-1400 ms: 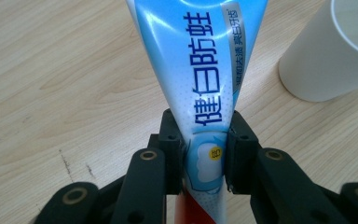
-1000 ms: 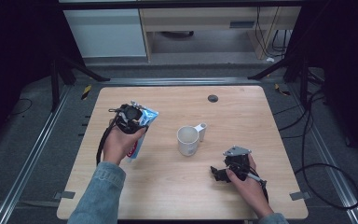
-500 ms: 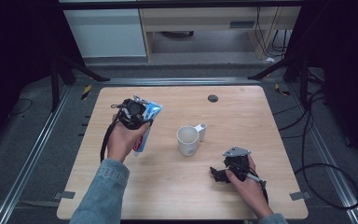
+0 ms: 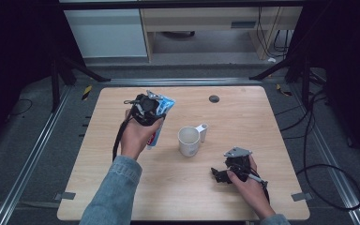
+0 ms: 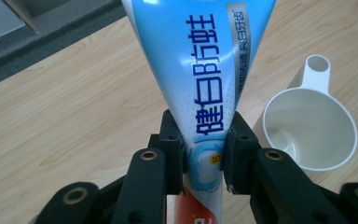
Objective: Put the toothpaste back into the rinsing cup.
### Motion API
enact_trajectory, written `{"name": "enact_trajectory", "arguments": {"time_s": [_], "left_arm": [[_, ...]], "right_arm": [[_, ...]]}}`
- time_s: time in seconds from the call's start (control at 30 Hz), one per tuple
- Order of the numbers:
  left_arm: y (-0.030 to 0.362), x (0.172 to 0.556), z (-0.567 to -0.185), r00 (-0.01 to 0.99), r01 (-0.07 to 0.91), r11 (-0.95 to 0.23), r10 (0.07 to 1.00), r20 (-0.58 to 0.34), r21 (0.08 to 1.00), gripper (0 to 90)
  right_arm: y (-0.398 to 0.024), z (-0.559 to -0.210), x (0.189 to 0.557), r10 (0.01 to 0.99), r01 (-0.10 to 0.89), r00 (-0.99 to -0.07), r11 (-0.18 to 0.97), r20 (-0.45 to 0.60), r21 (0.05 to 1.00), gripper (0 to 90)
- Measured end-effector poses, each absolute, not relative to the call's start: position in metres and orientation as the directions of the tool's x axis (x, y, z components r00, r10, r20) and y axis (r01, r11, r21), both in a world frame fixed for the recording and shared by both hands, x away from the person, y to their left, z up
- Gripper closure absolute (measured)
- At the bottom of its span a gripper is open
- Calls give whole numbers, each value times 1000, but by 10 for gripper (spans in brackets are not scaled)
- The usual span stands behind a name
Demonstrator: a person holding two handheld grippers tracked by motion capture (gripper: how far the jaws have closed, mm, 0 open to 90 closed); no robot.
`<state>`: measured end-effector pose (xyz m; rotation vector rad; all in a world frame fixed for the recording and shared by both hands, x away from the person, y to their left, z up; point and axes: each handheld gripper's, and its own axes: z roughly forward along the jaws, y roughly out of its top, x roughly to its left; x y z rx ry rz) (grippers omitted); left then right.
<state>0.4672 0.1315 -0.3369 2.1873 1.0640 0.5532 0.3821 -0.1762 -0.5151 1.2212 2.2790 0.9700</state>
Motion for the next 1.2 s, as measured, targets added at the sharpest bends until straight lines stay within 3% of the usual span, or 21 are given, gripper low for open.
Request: {"name": "enact_trajectory", "arguments": {"time_s": [1.2], "left_arm": [[68, 468, -297, 589, 394, -429, 797, 135, 813, 721]], "right_arm": [[-177, -515, 382, 827, 569, -562, 396, -11, 721, 4]]}}
